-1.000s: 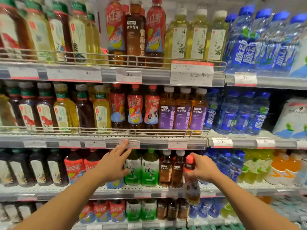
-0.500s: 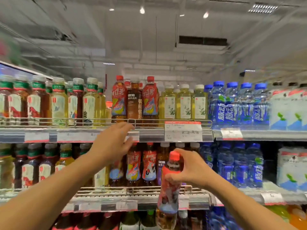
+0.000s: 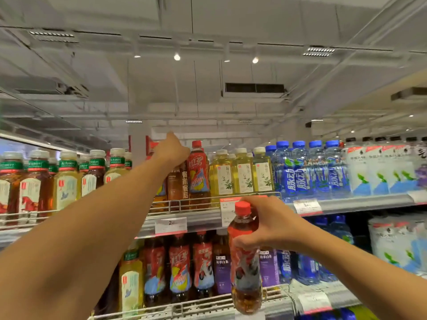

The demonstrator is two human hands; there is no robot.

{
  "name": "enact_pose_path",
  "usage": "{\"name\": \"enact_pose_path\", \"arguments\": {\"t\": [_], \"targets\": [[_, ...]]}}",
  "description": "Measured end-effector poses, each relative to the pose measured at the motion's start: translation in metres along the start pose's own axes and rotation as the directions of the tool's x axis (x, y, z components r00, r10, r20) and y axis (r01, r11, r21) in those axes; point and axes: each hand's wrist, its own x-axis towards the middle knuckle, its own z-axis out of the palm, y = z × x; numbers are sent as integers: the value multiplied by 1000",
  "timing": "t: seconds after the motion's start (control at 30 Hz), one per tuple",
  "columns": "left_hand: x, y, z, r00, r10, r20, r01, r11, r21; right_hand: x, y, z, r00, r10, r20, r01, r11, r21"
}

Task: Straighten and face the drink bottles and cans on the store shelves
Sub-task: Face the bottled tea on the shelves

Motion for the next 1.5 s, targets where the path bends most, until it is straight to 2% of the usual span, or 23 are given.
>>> {"name": "enact_pose_path", "arguments": {"t": [0.1,0.23,0.33,0.53,0.67,0.73,0.8,0.93,1.0,1.07,1.13,1.27,1.4,1.5], "targets": [[21,-4,4,997,-72,-9,71,993,-98,-13,-2,-10,1000,8,-3,-8,1000,-2],[30,-13,6,993,-112,-22,110,991,-83,-28,-2,-20,999,38,10,-38,999,-9],[21,-9,4,991,-131,39,135,985,-107,-35,-3,-24,999,52,10,-53,998,21],[14,-5,-1,996,-63,58,67,995,-73,-36,-3,-26,997,78,18,-78,996,49],[-1,-4,-9,998,50,45,-50,999,5,-30,-9,-24,997,83,-2,-82,993,85],[-7,-12,-9,996,91,8,-91,993,-71,-23,-9,-19,997,82,-12,-81,994,69],[-16,-20,-13,987,137,-87,-151,972,-180,-15,-10,-16,997,70,-22,-69,996,51],[-30,-29,-37,930,230,-285,-315,899,-305,5,-14,-13,997,46,-56,-42,997,67],[-40,-33,-51,931,231,-282,-329,864,-380,17,-15,-11,996,47,-79,-42,997,60],[-59,-40,-61,956,210,-206,-287,818,-499,30,-17,-10,994,35,-102,-31,999,45],[-85,-52,-62,967,229,-113,-253,802,-540,42,-21,-8,993,25,-119,-19,998,53],[-132,-99,-36,948,318,-29,-292,827,-481,69,-31,-5,986,20,-167,-5,996,89],[-154,-156,7,931,347,-115,-366,881,-299,97,-45,-2,971,11,-240,14,995,103],[-154,-183,34,909,382,-165,-411,887,-210,122,-55,0,938,-28,-345,76,989,128]]}}
